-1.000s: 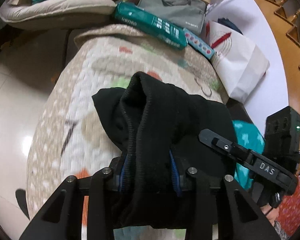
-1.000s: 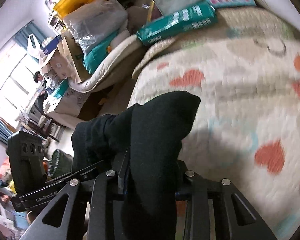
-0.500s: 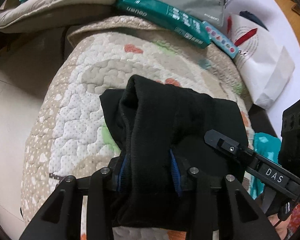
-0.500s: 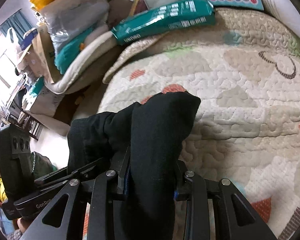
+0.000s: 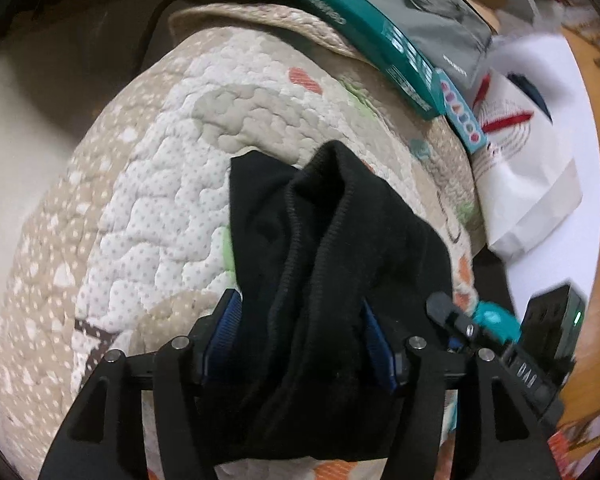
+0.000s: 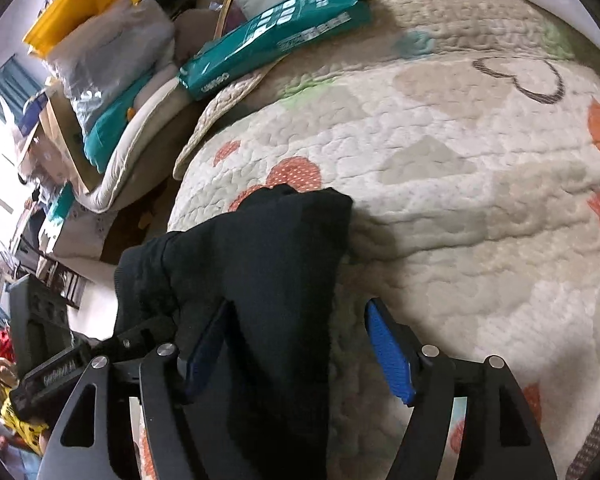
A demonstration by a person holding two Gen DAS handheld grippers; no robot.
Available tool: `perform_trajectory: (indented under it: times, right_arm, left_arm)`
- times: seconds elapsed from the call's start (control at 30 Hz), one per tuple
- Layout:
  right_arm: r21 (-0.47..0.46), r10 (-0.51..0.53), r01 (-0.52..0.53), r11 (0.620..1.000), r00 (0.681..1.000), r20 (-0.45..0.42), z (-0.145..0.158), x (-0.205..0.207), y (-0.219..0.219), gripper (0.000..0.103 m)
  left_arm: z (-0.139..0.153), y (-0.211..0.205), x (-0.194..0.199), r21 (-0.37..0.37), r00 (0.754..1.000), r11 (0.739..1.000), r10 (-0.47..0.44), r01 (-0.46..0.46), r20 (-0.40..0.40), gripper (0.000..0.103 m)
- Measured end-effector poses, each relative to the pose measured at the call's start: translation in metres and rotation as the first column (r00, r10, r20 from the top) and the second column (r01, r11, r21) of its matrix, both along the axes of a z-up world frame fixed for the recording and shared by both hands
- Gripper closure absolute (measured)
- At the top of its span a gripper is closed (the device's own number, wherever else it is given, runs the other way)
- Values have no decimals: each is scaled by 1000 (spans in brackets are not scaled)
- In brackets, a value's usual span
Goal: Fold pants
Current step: 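Fold the pants over with both grippers and release them onto the quilt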
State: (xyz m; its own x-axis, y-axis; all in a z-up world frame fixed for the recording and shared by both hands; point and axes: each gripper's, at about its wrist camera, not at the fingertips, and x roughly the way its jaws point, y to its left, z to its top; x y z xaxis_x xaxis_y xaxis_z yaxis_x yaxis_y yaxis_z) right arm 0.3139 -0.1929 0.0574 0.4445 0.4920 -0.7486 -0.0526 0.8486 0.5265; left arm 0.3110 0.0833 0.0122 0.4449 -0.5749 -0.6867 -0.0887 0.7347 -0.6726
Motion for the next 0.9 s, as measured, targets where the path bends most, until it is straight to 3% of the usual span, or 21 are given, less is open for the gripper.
perform_trajectory:
  times: [0.1, 0.2, 0.33, 0.53, 0.63, 0.73, 0.77, 0.83, 0.9]
  right_arm:
    - [-4, -2, 2, 1000, 1000, 9, 8, -17, -7, 28]
    - [-26, -1, 2, 1000, 1000, 19, 16, -36, -13, 28]
    - [-54, -9, 9, 999, 1000, 15, 24, -65, -19, 28]
    - [-39, -8, 9, 999, 1000, 13, 37, -118, -21, 28]
    - [-22, -12, 12, 1000, 1000, 11, 42, -155, -18, 27]
    - [-34, -26, 27, 999, 999, 43, 47, -191, -14, 27]
    - [-55, -33, 37, 998, 997, 68, 48, -205, -11, 26]
    - [-106, -28, 39, 994, 995, 100, 49, -221, -2, 25]
    - [-160, -12, 32, 987, 992, 123, 49, -228, 6, 25]
  left_arm:
    - [1, 10, -4, -50, 999, 998, 44, -45, -27, 41]
    - [9, 19, -13, -34, 997, 997, 72, -73, -31, 40]
    - [27, 27, -33, 101, 996, 991, 93, -92, -4, 40]
    - [49, 24, -93, 276, 998, 960, 53, -58, 23, 40]
    - [57, 10, -132, 366, 997, 929, 33, -55, 66, 40]
    - [64, -7, -172, 490, 989, 864, 49, -113, 142, 37]
    - [68, -13, -186, 539, 981, 828, 62, -152, 182, 35]
    - [72, -21, -206, 583, 966, 785, 68, -206, 250, 23]
    - [75, -25, -223, 592, 946, 769, 48, -241, 322, 20]
